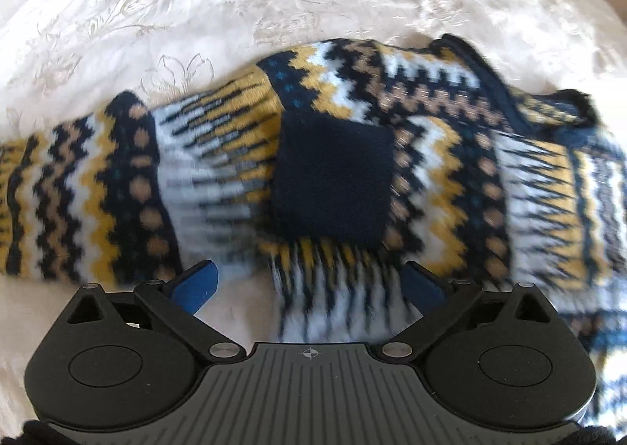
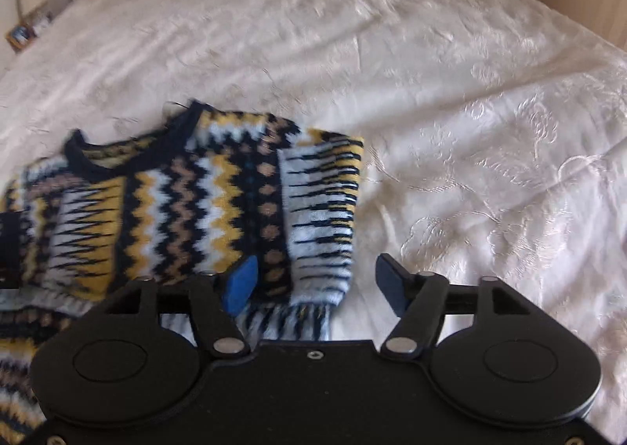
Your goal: Fold small clothes
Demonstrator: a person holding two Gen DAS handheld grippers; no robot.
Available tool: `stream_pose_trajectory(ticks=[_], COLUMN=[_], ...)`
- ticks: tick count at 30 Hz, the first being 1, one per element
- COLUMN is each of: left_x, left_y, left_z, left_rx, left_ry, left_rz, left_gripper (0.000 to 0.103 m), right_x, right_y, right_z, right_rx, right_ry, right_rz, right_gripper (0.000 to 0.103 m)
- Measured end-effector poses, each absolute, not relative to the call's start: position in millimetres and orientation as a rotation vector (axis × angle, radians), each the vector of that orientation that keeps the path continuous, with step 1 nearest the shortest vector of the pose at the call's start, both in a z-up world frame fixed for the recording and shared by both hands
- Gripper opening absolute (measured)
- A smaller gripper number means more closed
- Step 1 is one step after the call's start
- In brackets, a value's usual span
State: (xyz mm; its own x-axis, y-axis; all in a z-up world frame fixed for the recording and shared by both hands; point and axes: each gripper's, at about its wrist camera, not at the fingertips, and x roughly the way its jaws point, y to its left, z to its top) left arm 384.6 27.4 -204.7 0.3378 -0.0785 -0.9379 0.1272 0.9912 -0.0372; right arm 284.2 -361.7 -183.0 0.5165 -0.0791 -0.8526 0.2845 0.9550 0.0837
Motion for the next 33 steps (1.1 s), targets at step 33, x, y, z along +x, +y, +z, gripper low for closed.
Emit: stream_pose_trajectory(ticks=[33], left_x=[210.2], left_y=[15.6], left_z=[-232.5], left_rx=[0.123], left_ry=[1.380], left_rz=[-0.044], left_gripper=[0.103], right_x=[134.3], right_y=[-276.8], right_z=[-236.4], right_rx=[-0.019], right_ry=[1.284], right_rz=[0.269], right_gripper=[0.102])
